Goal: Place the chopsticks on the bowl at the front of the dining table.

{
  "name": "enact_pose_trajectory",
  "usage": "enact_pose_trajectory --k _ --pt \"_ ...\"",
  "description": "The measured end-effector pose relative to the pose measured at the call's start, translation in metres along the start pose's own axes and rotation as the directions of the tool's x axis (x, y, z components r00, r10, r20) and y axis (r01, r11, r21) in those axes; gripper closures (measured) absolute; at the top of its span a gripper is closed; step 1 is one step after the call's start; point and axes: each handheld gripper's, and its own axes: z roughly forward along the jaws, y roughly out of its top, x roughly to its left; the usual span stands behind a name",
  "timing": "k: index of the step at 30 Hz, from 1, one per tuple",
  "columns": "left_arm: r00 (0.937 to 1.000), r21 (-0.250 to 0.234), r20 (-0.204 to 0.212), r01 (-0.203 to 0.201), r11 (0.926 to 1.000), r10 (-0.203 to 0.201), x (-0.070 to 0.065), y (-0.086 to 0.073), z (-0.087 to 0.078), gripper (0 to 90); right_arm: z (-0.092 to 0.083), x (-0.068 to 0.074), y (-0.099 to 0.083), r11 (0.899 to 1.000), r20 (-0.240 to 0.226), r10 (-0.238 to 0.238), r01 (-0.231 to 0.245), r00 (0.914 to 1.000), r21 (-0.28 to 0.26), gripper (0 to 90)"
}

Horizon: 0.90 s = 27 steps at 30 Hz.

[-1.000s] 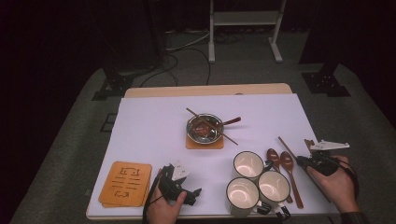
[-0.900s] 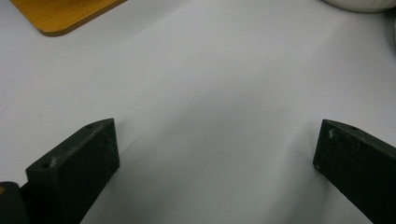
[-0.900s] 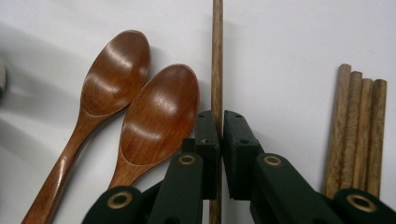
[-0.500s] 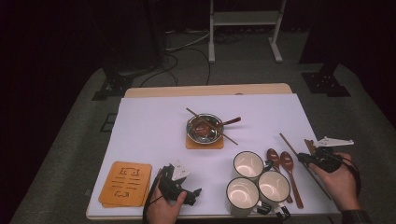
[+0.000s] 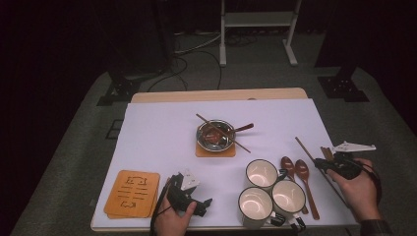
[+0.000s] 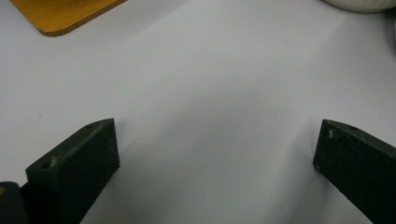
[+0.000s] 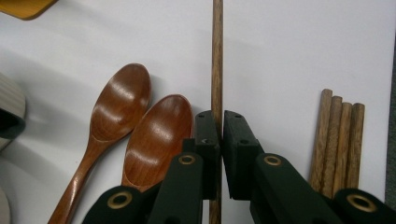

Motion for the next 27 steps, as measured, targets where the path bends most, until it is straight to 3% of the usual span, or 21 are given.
enact_pose_trajectory --k 27 --pt "1.0000 -0.001 0.001 0.000 1.0000 0.000 0.000 0.000 0.000 0.0 -0.007 0.003 0.014 0.999 -0.012 -0.009 0.008 0.9999 -0.043 84.2"
